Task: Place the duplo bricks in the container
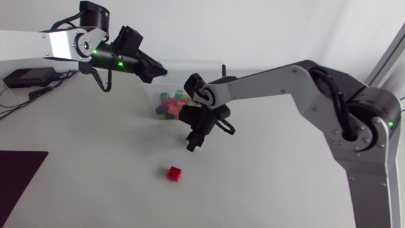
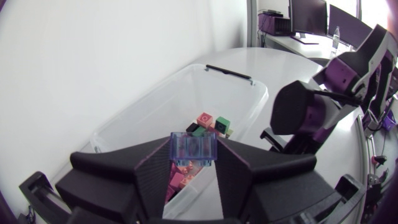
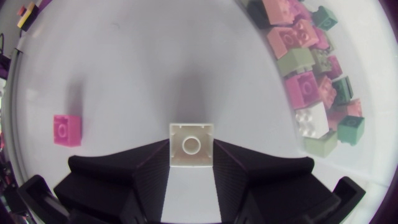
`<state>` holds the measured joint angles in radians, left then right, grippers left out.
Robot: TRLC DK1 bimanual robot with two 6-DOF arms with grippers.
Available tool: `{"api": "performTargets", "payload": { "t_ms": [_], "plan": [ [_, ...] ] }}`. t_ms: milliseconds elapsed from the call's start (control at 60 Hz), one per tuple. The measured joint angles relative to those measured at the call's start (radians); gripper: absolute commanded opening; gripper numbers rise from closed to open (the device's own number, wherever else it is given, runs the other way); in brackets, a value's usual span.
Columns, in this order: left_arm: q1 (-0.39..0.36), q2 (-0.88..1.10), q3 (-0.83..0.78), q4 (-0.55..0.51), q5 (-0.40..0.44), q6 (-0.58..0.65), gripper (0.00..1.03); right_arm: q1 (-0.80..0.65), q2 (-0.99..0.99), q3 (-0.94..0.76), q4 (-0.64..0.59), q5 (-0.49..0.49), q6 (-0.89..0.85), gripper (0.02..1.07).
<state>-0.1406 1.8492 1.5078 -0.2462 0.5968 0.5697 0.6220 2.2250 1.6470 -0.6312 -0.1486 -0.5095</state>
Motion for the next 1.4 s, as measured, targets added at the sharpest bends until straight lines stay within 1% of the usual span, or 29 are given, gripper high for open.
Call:
{"api": "performTargets", "payload": {
  "t_ms": [183, 233, 267, 300, 317, 333, 350, 367, 433, 600, 683, 750, 917, 1083, 1250, 1400],
  "plan": [
    [-0.02, 0.06, 0.047, 0.037, -0.039, -0.047, 0.33, -0.007, -0.137, -0.103, 0.007, -0.01, 0.0, 0.29],
    [-0.026, 0.075, 0.057, 0.047, -0.053, -0.06, 0.39, -0.01, -0.179, -0.123, 0.007, -0.012, 0.0, 0.29],
    [-0.031, 0.085, 0.065, 0.054, -0.065, -0.075, 0.51, -0.014, -0.204, -0.134, 0.006, -0.012, 0.0, 0.29],
    [-0.034, 0.093, 0.072, 0.058, -0.081, -0.082, 0.71, -0.016, -0.227, -0.14, 0.007, -0.012, 0.0, 0.29],
    [-0.036, 0.097, 0.077, 0.061, -0.087, -0.088, 0.77, -0.017, -0.238, -0.144, 0.006, -0.012, 0.0, 0.29],
    [-0.038, 0.101, 0.08, 0.063, -0.092, -0.092, 0.88, -0.019, -0.25, -0.147, 0.006, -0.012, 0.0, 0.29],
    [-0.039, 0.106, 0.086, 0.064, -0.105, -0.097, 0.95, -0.021, -0.26, -0.149, 0.006, -0.012, 0.0, 0.29],
    [-0.04, 0.109, 0.089, 0.066, -0.111, -0.099, 0.98, -0.022, -0.269, -0.151, 0.006, -0.012, 0.0, 0.29],
    [-0.04, 0.115, 0.095, 0.076, -0.136, -0.103, 0.99, -0.028, -0.305, -0.157, 0.003, -0.013, 0.0, 0.29],
    [-0.036, 0.111, 0.093, 0.089, -0.151, -0.106, 0.99, -0.056, -0.366, -0.157, -0.007, -0.035, 0.005, 0.29],
    [-0.03, 0.086, 0.061, 0.092, -0.151, -0.105, 0.99, -0.079, -0.383, -0.151, -0.016, -0.044, 0.009, 0.29],
    [-0.024, 0.04, 0.003, 0.093, -0.151, -0.089, 0.99, -0.097, -0.388, -0.138, -0.021, -0.05, 0.012, 0.29],
    [-0.019, -0.085, -0.153, 0.095, -0.149, 0.008, 0.99, -0.126, -0.389, -0.078, -0.021, -0.062, 0.042, 0.29],
    [-0.027, -0.168, -0.267, 0.026, -0.124, 0.136, 0.99, -0.134, -0.389, -0.003, -0.019, -0.068, 0.077, 0.29],
    [-0.066, -0.198, -0.346, -0.058, -0.111, 0.264, 0.99, -0.144, -0.385, 0.072, -0.008, -0.076, 0.115, 0.29],
    [-0.104, -0.198, -0.405, -0.093, -0.107, 0.351, 0.99, -0.159, -0.36, 0.126, 0.019, -0.088, 0.143, 0.29]
  ]
}}
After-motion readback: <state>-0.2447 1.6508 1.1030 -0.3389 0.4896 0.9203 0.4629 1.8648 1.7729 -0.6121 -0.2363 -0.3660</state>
